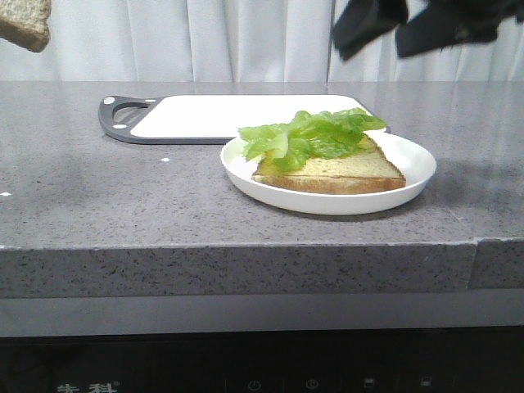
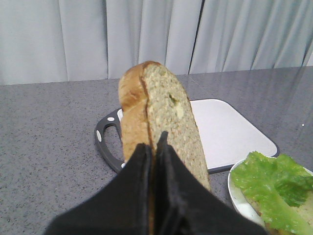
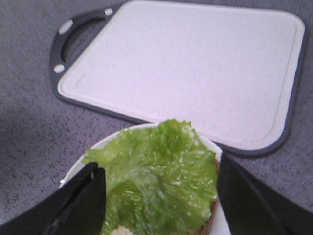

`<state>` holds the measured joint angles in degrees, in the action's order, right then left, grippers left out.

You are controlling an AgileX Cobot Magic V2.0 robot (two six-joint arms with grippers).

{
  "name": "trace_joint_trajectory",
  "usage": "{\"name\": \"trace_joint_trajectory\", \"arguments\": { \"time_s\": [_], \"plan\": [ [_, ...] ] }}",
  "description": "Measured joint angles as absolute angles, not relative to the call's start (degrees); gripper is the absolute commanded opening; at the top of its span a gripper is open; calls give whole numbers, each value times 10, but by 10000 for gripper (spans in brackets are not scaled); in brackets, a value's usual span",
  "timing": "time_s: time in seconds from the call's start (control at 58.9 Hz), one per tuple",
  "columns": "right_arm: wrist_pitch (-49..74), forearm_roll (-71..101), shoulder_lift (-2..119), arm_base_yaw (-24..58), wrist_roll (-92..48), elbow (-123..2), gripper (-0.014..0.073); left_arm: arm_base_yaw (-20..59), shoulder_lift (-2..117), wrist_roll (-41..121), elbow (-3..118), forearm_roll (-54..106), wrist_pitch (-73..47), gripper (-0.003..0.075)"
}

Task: Left arm grabs bread, right arm adds lettuce
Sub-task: 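Open the right gripper to drop the lettuce onto the bread, withdraw, then lower the held bread slice onto the lettuce with the left gripper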

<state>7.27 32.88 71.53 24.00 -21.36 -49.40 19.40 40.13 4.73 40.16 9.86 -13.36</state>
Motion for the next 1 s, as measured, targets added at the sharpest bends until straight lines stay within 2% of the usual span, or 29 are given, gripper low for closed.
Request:
{"name": "trace_joint_trajectory", "arguments": {
  "time_s": [0.068, 0.102, 0.204, 0.272, 0.34, 0.645, 0.798, 1.002],
  "plan": [
    [73, 319, 686, 240, -214, -494, 367, 194, 401, 47, 402, 99, -134, -21],
    [75, 311, 668, 240, -214, -494, 260, 194, 401, 47, 402, 101, -134, -21],
    [91, 293, 621, 240, -214, -493, 15, 194, 401, 47, 402, 110, -136, -21],
    [99, 285, 589, 240, -214, -489, -76, 194, 403, 47, 402, 125, -141, -21],
    [101, 283, 554, 240, -214, -476, -52, 194, 410, 47, 406, 142, -156, -21],
    [114, 227, 384, 240, -214, -386, -51, 203, 535, 69, 521, 280, -269, -20],
    [117, 219, 320, 240, -214, -354, -51, 209, 631, 198, 581, 476, -343, -20],
    [130, 215, 296, 240, -214, -346, -51, 209, 769, 380, 620, 743, -434, -20]
  ]
}}
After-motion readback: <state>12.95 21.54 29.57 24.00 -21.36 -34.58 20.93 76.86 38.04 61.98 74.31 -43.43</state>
